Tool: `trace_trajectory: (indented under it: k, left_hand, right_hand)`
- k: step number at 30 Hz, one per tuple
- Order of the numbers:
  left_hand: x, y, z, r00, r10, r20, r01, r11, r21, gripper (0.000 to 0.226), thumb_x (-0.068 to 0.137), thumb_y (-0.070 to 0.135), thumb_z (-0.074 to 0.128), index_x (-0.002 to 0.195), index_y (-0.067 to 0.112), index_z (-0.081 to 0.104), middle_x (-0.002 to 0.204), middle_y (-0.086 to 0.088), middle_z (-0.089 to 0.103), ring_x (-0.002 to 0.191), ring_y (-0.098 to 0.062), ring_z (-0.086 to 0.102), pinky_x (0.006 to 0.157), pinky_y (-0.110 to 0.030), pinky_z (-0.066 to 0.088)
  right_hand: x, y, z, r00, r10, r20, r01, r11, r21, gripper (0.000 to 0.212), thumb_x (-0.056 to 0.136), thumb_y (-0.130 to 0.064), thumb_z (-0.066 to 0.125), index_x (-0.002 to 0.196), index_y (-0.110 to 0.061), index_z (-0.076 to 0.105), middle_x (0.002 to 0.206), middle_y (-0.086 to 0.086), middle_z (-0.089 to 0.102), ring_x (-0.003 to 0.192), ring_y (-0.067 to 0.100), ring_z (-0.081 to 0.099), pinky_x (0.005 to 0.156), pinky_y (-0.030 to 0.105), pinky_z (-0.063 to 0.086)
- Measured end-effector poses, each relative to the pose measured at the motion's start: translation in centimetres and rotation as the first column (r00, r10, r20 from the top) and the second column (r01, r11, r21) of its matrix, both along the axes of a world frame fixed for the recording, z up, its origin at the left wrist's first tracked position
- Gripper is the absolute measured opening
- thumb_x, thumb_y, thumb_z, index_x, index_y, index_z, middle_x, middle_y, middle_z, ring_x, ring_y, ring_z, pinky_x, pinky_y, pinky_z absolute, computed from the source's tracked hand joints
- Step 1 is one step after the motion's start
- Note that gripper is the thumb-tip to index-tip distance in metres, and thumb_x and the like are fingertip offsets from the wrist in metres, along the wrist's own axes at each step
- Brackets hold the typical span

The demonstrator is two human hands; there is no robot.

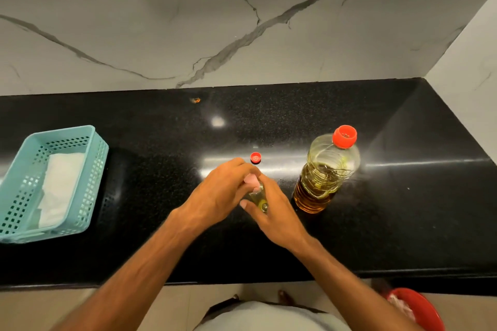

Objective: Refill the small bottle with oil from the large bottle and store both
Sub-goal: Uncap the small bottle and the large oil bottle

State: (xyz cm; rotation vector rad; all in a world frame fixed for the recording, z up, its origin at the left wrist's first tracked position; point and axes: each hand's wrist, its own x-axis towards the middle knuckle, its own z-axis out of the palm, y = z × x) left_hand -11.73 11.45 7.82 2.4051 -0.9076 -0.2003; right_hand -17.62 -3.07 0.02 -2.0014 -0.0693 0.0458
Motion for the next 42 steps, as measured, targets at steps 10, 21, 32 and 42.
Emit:
trace_trajectory:
  k: [10,21,32,42]
  left_hand:
    - [1.0,0.3,1.0,0.953,-0.244,0.178,0.188,0.94,0.283,0.033,0.098,0.042,0.044,0.114,0.015,0.053,0.107,-0.001,0.059,0.092,-0.018,0.056,0.069,-0.032,0.046]
    - [2.6,-2.3,2.4,0.669,-0.433,0.604,0.113,0.862,0.493,0.062,0.094,0.054,0.026,0.046,0.018,0.043,0.039,0.003,0.037,0.03,-0.018,0.041,0.037,-0.02,0.024]
    - [1.1,-0.8,2.4,0.962,-0.271,0.015,0.268,0.956,0.124,0.041,0.093,0.028,0.059,0.131,0.034,0.046,0.127,0.014,0.054,0.106,-0.002,0.054,0.086,-0.028,0.052]
    - [0.9,-1.2,1.4,0.995,-0.077,0.071,0.066,0.987,0.146,0.051,0.085,0.06,0.056,0.129,0.036,0.045,0.123,0.019,0.055,0.105,-0.001,0.054,0.084,-0.025,0.051]
  right_hand:
    - [-0.2,-0.3,-0.1,0.998,0.053,-0.038,-0.048,0.992,0.116,0.019,0.093,-0.042,0.058,0.108,-0.032,0.055,0.1,-0.016,0.068,0.093,0.004,0.065,0.078,0.026,0.053]
    - [-0.1,0.3,0.3,0.993,0.064,-0.103,-0.045,0.983,0.177,0.034,0.095,-0.04,0.057,0.122,-0.019,0.054,0.102,-0.004,0.069,0.094,0.008,0.065,0.086,0.035,0.053]
    - [-0.1,-0.8,-0.2,0.991,-0.108,-0.078,0.125,0.958,0.257,0.019,0.09,-0.033,0.065,0.105,-0.033,0.053,0.089,-0.025,0.066,0.085,-0.003,0.063,0.074,0.019,0.048]
    - [-0.2,-0.5,-0.4,0.997,-0.059,-0.059,0.073,0.96,0.27,0.024,0.087,-0.04,0.065,0.107,-0.029,0.055,0.092,-0.028,0.064,0.088,0.0,0.063,0.079,0.033,0.054]
